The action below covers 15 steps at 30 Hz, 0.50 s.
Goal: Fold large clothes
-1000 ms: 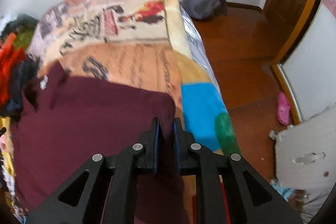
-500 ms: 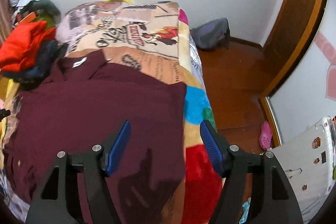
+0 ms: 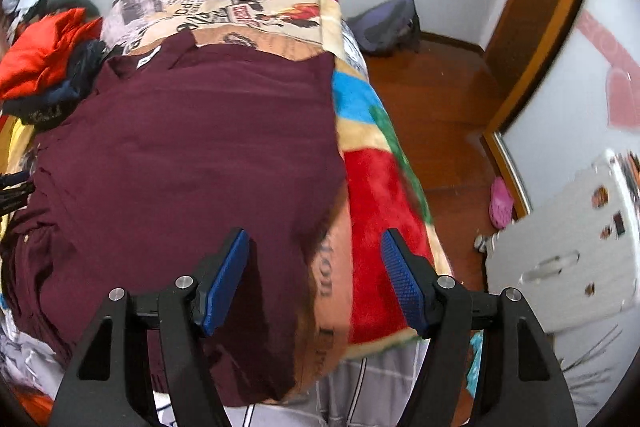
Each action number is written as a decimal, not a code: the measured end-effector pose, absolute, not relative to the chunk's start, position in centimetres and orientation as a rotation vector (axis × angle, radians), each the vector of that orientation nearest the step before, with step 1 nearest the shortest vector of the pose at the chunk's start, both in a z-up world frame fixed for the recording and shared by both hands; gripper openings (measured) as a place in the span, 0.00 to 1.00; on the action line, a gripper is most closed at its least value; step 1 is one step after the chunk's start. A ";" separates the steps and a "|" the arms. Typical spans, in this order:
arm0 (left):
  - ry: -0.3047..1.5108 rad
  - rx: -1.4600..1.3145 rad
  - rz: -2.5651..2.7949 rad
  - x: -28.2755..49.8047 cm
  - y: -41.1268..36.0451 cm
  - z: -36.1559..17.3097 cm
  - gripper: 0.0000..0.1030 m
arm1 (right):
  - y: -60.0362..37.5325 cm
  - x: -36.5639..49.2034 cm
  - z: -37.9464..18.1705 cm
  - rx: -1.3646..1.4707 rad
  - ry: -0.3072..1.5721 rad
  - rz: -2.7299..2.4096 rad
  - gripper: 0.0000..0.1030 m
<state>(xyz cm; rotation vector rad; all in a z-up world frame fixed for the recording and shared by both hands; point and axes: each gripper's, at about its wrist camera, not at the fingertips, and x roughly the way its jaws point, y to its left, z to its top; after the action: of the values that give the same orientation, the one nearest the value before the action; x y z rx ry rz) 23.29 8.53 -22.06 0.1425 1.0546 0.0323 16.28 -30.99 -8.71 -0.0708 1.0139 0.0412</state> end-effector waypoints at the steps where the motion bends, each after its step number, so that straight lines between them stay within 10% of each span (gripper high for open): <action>1: 1.051 0.149 0.014 23.5 8.3 -22.0 0.41 | -31.2 16.1 -8.6 -0.054 1.015 0.041 0.63; 6: 1.049 0.092 -0.044 23.5 8.1 -21.6 0.06 | -32.1 14.8 -8.4 0.073 1.044 0.122 0.63; 15: 1.055 -0.035 -0.068 20.4 9.7 -20.1 0.06 | -31.3 13.4 -10.4 0.111 1.099 0.167 0.63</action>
<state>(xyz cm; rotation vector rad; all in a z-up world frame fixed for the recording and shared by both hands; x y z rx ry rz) 20.36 9.73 -20.08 -0.0353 1.0546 -0.0684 13.39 -31.29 -10.44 0.1110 1.0993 0.1668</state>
